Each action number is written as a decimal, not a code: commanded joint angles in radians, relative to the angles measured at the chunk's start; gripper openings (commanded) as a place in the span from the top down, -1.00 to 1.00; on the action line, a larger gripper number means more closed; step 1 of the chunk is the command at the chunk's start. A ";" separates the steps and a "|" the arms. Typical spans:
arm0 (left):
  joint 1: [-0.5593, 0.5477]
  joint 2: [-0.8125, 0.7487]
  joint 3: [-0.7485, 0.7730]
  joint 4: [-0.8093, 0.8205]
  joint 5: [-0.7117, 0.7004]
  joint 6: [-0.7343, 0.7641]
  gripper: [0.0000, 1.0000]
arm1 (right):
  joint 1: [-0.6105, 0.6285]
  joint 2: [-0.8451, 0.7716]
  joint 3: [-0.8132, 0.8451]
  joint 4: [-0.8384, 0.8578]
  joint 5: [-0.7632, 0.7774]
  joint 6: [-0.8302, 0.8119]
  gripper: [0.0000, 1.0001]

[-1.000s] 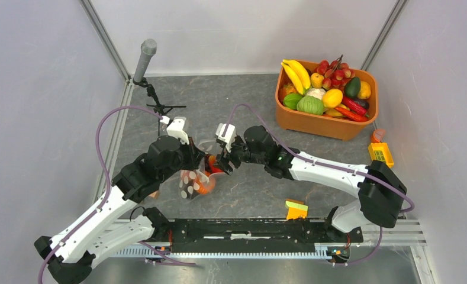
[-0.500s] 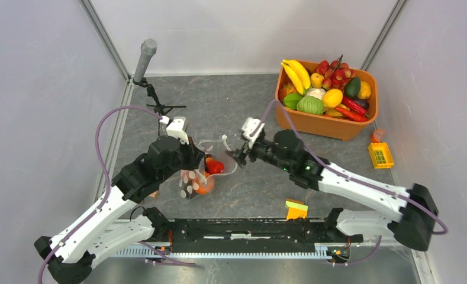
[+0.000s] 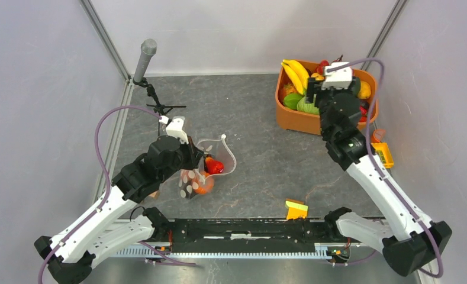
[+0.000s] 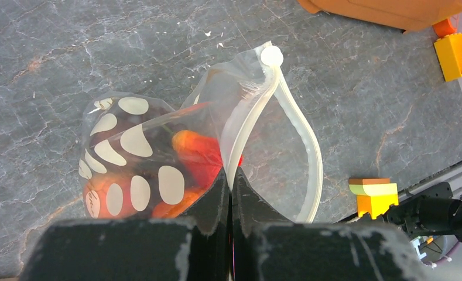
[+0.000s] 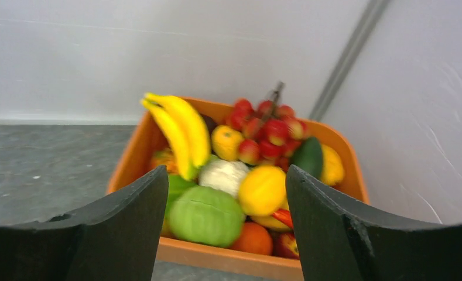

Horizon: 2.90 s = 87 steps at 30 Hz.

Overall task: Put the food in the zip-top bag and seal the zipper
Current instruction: Pick up the fake fruit from the bin.

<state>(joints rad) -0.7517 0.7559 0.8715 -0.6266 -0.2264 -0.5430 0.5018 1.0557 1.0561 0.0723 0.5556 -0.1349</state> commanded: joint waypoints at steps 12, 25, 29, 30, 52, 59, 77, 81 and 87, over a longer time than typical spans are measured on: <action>0.006 -0.031 0.013 0.039 -0.028 -0.011 0.95 | -0.760 0.129 0.052 -0.169 -0.607 0.323 -0.52; 0.006 -0.032 -0.005 0.047 -0.026 -0.006 0.95 | -0.879 0.474 0.189 -0.004 -0.841 0.379 -0.42; 0.006 -0.031 -0.005 0.048 -0.035 0.001 0.95 | -0.879 0.550 0.250 -0.013 -0.866 0.376 -0.36; 0.006 -0.030 -0.005 0.048 -0.036 0.002 0.96 | -0.879 0.574 0.273 -0.029 -0.870 0.372 -0.34; 0.006 -0.015 -0.002 0.053 -0.028 0.001 0.95 | -0.876 0.772 0.390 -0.116 -0.871 0.359 -0.45; 0.006 -0.013 0.000 0.053 -0.024 0.000 0.95 | -0.876 0.788 0.381 -0.112 -0.876 0.362 -0.33; 0.006 -0.038 -0.017 0.049 -0.026 -0.013 0.96 | -0.876 0.391 -0.131 0.209 -0.942 0.504 -0.01; 0.006 -0.039 -0.019 0.048 -0.024 -0.014 0.96 | -0.876 0.293 -0.215 0.233 -0.943 0.503 -0.01; 0.006 -0.031 -0.023 0.060 -0.012 -0.021 0.96 | -0.877 0.157 -0.256 0.197 -0.925 0.485 -0.02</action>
<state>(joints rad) -0.7517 0.7280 0.8486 -0.6239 -0.2428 -0.5426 -0.3748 1.3212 0.8177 0.2279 -0.3660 0.3546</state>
